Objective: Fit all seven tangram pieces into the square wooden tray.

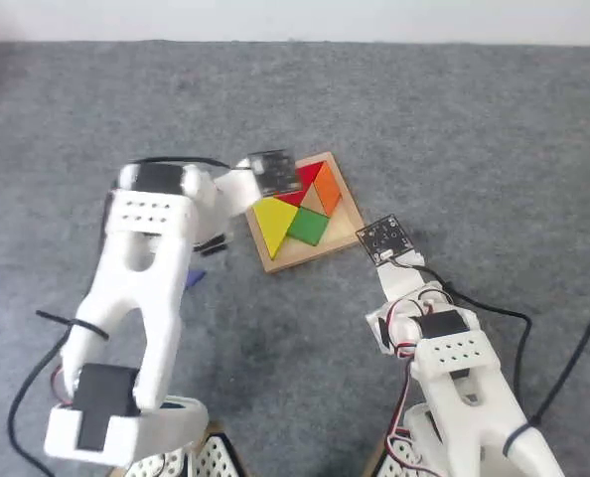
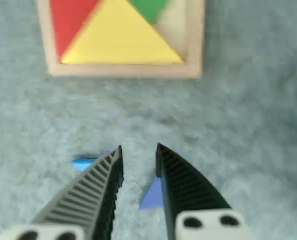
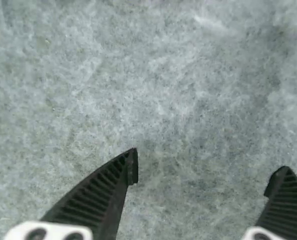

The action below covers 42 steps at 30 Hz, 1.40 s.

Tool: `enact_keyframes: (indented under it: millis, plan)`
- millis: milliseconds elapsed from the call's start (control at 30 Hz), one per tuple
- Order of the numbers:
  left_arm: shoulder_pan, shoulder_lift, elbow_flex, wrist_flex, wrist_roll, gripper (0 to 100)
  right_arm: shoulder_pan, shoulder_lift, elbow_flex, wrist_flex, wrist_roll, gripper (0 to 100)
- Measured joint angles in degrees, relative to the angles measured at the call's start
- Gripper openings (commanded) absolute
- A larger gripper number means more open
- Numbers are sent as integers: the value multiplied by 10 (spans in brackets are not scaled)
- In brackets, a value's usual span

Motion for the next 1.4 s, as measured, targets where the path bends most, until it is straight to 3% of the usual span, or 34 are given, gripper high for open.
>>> enact_keyframes:
  millis: [167, 367, 500, 667, 800, 1400]
  plan:
    - [-24, -2, 0, -37, 68, 175, 0, 0, 0, 0, 0, 401]
    - [-142, 23, 4, -136, 89, 217, 0, 0, 0, 0, 0, 401]
    - [-180, 108, -15, -135, 226, 214, 0, 0, 0, 0, 0, 401]
    - [-182, 210, -102, -64, 439, 214, 0, 0, 0, 0, 0, 401]
    - [-182, 251, -144, -49, 532, 214, 0, 0, 0, 0, 0, 401]
    - [-180, 382, -216, -49, 626, 196, 0, 0, 0, 0, 0, 401]
